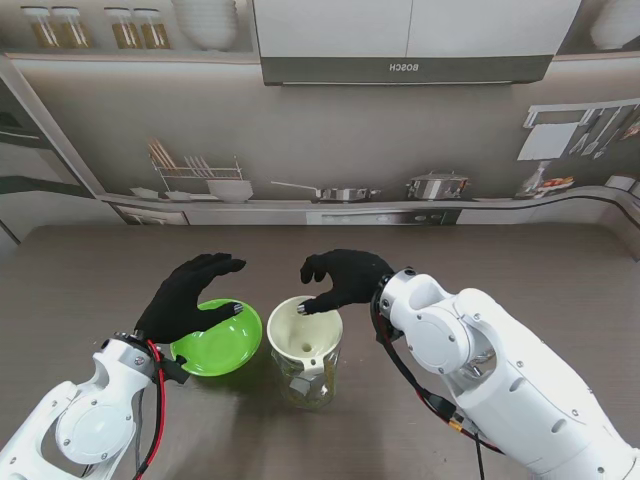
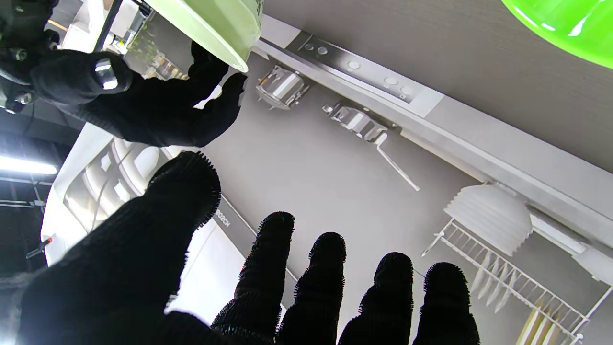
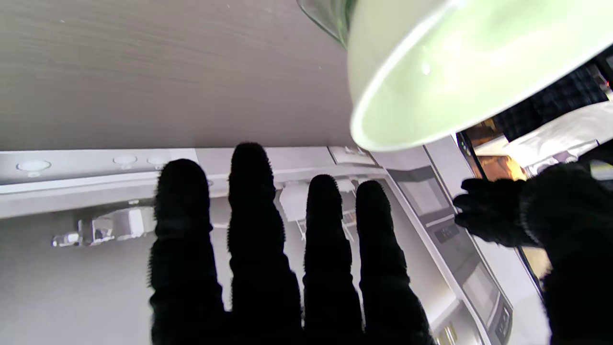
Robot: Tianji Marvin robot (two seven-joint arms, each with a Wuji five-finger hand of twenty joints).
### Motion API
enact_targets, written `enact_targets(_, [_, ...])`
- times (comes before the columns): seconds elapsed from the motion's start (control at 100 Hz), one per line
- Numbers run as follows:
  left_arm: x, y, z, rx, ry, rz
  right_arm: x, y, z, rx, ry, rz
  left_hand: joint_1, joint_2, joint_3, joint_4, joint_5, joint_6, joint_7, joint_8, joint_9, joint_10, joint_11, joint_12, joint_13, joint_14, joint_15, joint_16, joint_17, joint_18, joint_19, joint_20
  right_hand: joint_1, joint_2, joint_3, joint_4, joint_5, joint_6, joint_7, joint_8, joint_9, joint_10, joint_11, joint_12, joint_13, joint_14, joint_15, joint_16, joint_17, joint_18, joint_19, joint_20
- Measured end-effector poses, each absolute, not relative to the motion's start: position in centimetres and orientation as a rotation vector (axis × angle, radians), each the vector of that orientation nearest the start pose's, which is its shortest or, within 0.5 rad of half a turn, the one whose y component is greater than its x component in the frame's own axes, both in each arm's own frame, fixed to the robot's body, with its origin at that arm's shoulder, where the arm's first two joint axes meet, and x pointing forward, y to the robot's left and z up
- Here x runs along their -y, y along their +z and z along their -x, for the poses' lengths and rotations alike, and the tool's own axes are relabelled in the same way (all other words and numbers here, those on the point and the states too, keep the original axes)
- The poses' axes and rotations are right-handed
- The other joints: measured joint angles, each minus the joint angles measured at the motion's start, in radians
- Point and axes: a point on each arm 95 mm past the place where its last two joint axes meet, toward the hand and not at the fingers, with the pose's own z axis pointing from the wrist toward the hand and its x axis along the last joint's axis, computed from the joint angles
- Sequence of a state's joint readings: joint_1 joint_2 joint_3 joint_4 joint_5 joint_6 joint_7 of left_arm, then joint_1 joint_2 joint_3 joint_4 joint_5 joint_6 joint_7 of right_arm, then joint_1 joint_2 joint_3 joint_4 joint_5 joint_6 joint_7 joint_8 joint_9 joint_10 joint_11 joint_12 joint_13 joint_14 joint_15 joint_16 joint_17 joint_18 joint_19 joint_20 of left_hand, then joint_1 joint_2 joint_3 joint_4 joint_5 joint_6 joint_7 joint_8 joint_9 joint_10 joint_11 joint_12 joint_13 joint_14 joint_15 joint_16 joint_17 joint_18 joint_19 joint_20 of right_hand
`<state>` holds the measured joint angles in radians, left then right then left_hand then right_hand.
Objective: Pour mung beans into a glass jar with a funnel
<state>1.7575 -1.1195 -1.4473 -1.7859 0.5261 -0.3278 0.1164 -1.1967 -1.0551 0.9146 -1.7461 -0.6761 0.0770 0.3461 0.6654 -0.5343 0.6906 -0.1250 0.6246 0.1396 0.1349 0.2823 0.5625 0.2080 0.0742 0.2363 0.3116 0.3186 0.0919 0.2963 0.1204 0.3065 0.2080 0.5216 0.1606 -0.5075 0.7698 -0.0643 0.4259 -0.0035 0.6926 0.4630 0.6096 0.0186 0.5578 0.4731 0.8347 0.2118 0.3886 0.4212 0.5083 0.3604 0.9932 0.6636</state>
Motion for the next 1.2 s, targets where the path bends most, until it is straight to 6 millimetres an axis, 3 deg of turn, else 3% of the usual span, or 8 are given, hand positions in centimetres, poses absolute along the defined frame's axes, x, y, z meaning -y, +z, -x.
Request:
enact_targets(0.35, [-3.2,-26.5,-36.1,-1.052,-2.110,1.347,-12.0,-22.2,-45.4,-1.962,1.544,-1.177,0.000,0.000,0.000,0.000,0.000,0.000,0.000,0.000,0.000,0.000,0.000,0.000,0.001,0.000,0.000,0.000,0.000,0.000,0.000,-0.001,0.000,-0.060,0.021,0.000,-0.013,0.020,0.022,0.000,-0.001,0.006,0.052,0.039,0.012,-0.022,0.063,0.046,0.017,-0.024,0.036,0.022])
enact_targets(0.65, [-3.3,-26.4,-36.0,-1.052,-2.107,1.349,-12.8,-22.5,-46.3,-2.058,1.469,-1.169,0.000,0.000,0.000,0.000,0.000,0.000,0.000,0.000,0.010,0.000,0.001,0.000,0.002,0.000,0.000,0.000,0.000,0.000,0.000,-0.001,0.024,-0.111,0.052,0.020,-0.012,0.060,0.114,0.012,0.006,0.006,0.181,0.141,0.073,-0.067,0.217,0.120,0.071,-0.050,0.114,0.039])
enact_targets(1.0, [-3.3,-26.4,-36.0,-1.050,-2.106,1.351,-13.4,-23.7,-47.0,-2.136,1.403,-1.171,0.000,0.000,0.000,0.000,0.000,0.000,0.000,0.000,0.011,0.000,0.001,0.000,0.002,0.000,0.000,0.000,0.000,0.000,0.000,-0.001,0.121,-0.162,0.069,0.029,0.047,0.066,0.238,0.056,0.184,-0.051,0.278,0.228,0.158,-0.093,0.287,0.145,0.110,-0.052,0.147,0.048])
enact_targets(1.2, [-3.4,-26.4,-35.9,-1.046,-2.105,1.353,-13.7,-24.2,-47.1,-2.166,1.399,-1.154,0.000,0.000,-0.004,0.000,0.000,0.000,0.000,0.000,0.011,0.000,0.001,0.000,0.003,0.000,0.000,0.000,0.000,0.000,0.000,-0.001,0.199,-0.172,0.056,0.029,0.199,0.009,0.298,0.082,0.358,-0.072,0.294,0.251,0.251,-0.129,0.332,0.170,0.140,-0.067,0.173,0.048])
